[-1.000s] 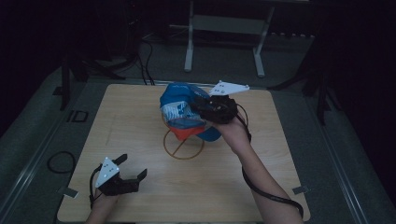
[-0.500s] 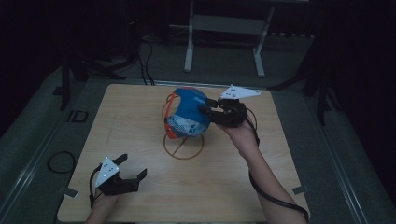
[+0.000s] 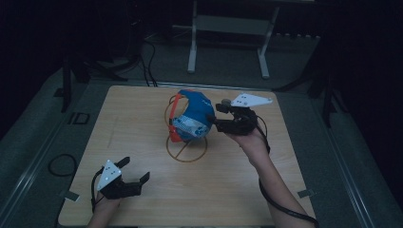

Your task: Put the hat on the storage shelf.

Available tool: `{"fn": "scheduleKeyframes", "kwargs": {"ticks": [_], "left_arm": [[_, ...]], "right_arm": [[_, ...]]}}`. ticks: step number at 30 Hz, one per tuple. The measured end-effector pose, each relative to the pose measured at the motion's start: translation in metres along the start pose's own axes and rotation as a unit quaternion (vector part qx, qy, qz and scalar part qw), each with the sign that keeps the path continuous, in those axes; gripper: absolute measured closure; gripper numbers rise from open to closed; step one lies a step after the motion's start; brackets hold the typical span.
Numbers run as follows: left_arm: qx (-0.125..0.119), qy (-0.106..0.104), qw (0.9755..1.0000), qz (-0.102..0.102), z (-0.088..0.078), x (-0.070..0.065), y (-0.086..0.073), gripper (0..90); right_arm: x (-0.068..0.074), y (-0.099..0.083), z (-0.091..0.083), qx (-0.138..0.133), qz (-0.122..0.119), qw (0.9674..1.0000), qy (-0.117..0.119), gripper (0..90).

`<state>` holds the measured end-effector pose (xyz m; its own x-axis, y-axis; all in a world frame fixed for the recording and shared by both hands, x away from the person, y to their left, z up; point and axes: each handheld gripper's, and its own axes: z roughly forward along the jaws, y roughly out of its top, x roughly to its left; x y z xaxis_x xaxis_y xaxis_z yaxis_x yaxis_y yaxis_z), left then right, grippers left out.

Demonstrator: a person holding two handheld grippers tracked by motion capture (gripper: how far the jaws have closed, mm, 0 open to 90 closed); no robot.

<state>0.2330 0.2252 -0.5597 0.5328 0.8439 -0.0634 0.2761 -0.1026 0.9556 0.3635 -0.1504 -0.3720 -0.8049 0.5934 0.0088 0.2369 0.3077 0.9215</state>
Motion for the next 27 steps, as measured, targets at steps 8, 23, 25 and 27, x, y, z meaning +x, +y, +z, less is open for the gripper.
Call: {"fn": "scheduleKeyframes", "kwargs": {"ticks": [8,23,25,27], "left_arm": [[0.002,0.001,1.0,0.0,-0.001,0.0,0.0,4.3],[0.002,0.005,1.0,0.001,-0.002,0.0,-0.002,4.3],[0.002,0.006,1.0,0.002,-0.003,0.0,-0.002,4.3],[0.003,0.006,1.0,0.0,-0.003,0.001,-0.002,4.3]], "right_arm": [[0.004,-0.014,-0.009,0.003,-0.007,0.9995,0.029,16.3],[0.008,-0.058,-0.003,0.022,-0.008,0.9982,0.055,13.2],[0.009,-0.064,-0.002,0.025,-0.01,0.998,0.057,13.2],[0.009,-0.071,-0.002,0.027,-0.011,0.9978,0.06,13.4]]}}
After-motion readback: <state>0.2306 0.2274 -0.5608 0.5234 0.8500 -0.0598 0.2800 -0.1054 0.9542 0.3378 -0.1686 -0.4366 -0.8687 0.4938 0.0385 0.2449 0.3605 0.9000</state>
